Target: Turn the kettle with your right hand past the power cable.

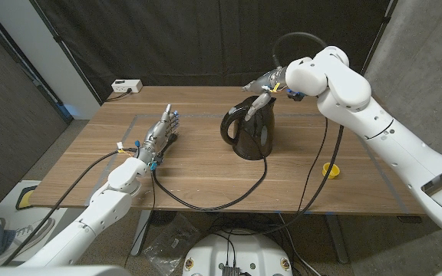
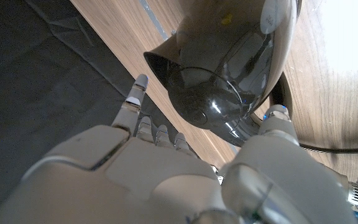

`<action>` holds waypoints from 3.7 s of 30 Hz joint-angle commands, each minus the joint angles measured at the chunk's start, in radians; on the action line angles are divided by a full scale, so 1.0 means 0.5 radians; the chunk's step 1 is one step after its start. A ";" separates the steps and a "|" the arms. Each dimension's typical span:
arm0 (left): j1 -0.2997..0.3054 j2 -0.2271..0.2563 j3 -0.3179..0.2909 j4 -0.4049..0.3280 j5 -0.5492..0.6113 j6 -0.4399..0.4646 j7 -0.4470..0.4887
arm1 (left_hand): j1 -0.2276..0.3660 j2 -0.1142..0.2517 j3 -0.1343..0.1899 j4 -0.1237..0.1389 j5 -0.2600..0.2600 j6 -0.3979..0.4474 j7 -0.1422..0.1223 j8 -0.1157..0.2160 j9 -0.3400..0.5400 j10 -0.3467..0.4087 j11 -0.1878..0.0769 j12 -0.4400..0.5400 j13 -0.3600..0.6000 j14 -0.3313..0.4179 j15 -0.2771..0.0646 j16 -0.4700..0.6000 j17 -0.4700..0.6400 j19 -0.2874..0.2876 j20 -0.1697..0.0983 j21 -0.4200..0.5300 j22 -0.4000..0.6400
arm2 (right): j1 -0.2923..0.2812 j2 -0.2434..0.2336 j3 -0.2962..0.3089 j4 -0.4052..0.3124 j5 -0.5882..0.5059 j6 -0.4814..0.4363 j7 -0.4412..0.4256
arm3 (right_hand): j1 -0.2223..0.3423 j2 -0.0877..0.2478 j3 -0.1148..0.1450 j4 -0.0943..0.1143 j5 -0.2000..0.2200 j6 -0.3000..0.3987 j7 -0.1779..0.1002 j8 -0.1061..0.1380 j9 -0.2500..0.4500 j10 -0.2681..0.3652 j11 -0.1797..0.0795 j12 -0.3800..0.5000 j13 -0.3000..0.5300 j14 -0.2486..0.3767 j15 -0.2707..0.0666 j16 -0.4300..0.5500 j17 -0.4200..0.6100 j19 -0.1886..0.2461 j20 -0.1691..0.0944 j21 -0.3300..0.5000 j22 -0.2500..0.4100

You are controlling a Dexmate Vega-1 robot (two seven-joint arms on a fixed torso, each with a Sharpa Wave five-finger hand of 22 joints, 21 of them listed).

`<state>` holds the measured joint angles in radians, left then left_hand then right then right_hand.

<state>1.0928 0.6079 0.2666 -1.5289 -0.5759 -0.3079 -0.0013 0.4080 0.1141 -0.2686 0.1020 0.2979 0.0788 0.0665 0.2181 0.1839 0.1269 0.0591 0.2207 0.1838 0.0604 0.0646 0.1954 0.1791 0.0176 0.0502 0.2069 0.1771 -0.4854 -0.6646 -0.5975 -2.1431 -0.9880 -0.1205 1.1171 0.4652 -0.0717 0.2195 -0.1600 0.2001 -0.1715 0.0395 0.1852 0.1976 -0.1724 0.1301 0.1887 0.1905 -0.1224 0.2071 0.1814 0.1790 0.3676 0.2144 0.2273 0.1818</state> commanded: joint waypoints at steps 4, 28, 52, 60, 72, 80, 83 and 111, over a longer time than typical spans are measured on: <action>0.001 -0.015 0.008 0.014 -0.013 -0.005 -0.003 | 0.012 0.013 -0.018 0.000 -0.001 0.027 -0.003 -0.003 0.005 0.016 0.000 -0.011 0.004 0.017 -0.002 -0.003 0.005 0.002 0.024 -0.003 0.006 | -0.035 0.019 -0.014 0.034 -0.030 0.061 -0.113 | 0.041 0.001 0.015 -0.009 0.017 -0.192 0.017 0.015 0.012 -0.130 0.000 0.016 0.007 0.013 0.005 0.010 0.003 0.028 0.002 0.007 0.000; -0.004 -0.028 0.000 0.055 -0.025 -0.039 -0.024 | 0.019 0.020 -0.020 0.001 -0.008 0.039 -0.007 -0.009 0.006 0.016 0.003 -0.019 0.005 0.006 0.000 -0.012 0.005 -0.002 0.032 -0.006 0.006 | -0.026 0.061 -0.047 0.173 -0.001 0.140 -0.125 | 0.119 0.000 0.009 0.016 0.018 -0.100 -0.011 0.061 0.010 0.028 -0.063 0.073 0.002 0.169 -0.120 0.046 0.002 0.230 -0.014 0.034 0.001; -0.002 -0.045 -0.004 0.084 -0.038 -0.063 -0.034 | 0.024 0.025 -0.024 0.005 -0.017 0.051 -0.017 -0.014 0.007 0.029 0.002 -0.020 0.006 0.007 0.001 -0.013 0.006 -0.005 0.049 -0.008 0.007 | -0.015 0.062 -0.083 0.271 0.122 0.202 -0.189 | 0.416 0.011 0.000 0.011 0.030 0.441 -0.114 0.184 -0.001 0.633 -0.161 0.199 -0.007 0.789 -0.396 0.093 0.003 0.817 -0.557 0.067 -0.007; -0.002 -0.043 -0.003 0.084 -0.045 -0.052 -0.039 | 0.025 0.026 -0.025 0.006 -0.019 0.058 -0.020 -0.014 0.007 0.035 -0.006 -0.020 0.006 0.008 -0.004 -0.012 0.006 -0.006 0.066 -0.009 0.007 | -0.038 0.057 -0.095 0.259 0.065 0.191 -0.243 | 0.535 0.043 0.002 0.009 0.040 0.653 -0.179 0.229 -0.004 0.865 -0.248 0.240 -0.010 0.998 -0.477 0.116 0.008 0.921 -0.651 0.056 -0.006; -0.004 -0.028 -0.006 0.078 -0.055 -0.035 -0.054 | 0.027 0.027 -0.027 0.007 -0.022 0.063 -0.023 -0.016 0.007 0.036 -0.005 -0.022 0.006 0.009 -0.001 -0.012 0.007 -0.011 0.075 -0.011 0.008 | -0.046 0.096 -0.108 0.278 -0.022 0.146 -0.255 | 0.590 0.086 0.000 0.033 0.031 0.824 -0.189 0.254 -0.006 1.067 -0.294 0.271 -0.012 1.244 -0.526 0.143 0.015 1.136 -0.690 0.098 -0.003; -0.005 -0.004 -0.014 0.049 -0.042 -0.029 -0.054 | 0.028 0.028 -0.028 0.008 -0.025 0.068 -0.022 -0.017 0.007 0.040 -0.004 -0.022 0.007 0.010 0.000 -0.012 0.007 -0.010 0.075 -0.010 0.008 | 0.002 0.149 -0.125 0.317 -0.032 0.070 -0.116 | 0.611 0.112 0.005 0.041 0.020 0.916 -0.160 0.267 -0.007 1.145 -0.267 0.276 -0.015 1.370 -0.500 0.152 0.015 1.238 -0.697 0.116 -0.003; -0.007 0.007 -0.013 0.035 -0.028 -0.035 -0.056 | 0.029 0.029 -0.028 0.009 -0.025 0.068 -0.021 -0.017 0.008 0.039 -0.005 -0.023 0.007 0.011 0.000 -0.012 0.007 -0.010 0.074 -0.010 0.008 | 0.024 0.162 -0.140 0.334 -0.035 0.050 -0.064 | 0.644 0.145 0.021 0.038 0.008 0.945 -0.130 0.261 -0.007 1.180 -0.212 0.273 -0.016 1.434 -0.512 0.150 0.015 1.297 -0.749 0.126 0.000; 0.086 0.020 -0.002 -0.104 0.028 -0.018 0.052 | 0.034 0.033 -0.031 0.011 -0.032 0.076 -0.020 -0.021 0.008 0.044 -0.002 -0.026 0.007 0.010 -0.002 -0.013 0.007 -0.010 0.071 -0.009 0.008 | -0.022 0.217 -0.105 0.332 -0.211 -0.298 0.048 | 0.666 0.169 -0.002 0.059 -0.031 1.300 -0.018 0.237 -0.006 1.547 -0.181 0.294 -0.018 2.025 -0.508 0.133 0.010 1.809 -0.855 0.233 0.008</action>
<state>1.1200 0.6121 0.2639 -1.5543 -0.5739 -0.3290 -0.0007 0.4252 0.1313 -0.2756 0.1090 0.2846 0.1056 0.0575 0.2106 0.1836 0.1373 0.0588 0.2128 0.1835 0.0603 0.0644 0.1891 0.1789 0.0103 0.0787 0.2030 0.1791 -0.4959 -0.5736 -0.6532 -1.9917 -1.0730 -0.2114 1.1142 0.6781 -0.1112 0.2044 -0.1386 0.1874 0.4398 0.0222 0.2926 0.1925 0.4885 0.1247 0.3241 0.1802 0.6590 0.1634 0.2552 0.1804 1.0101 0.0856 0.3399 0.1825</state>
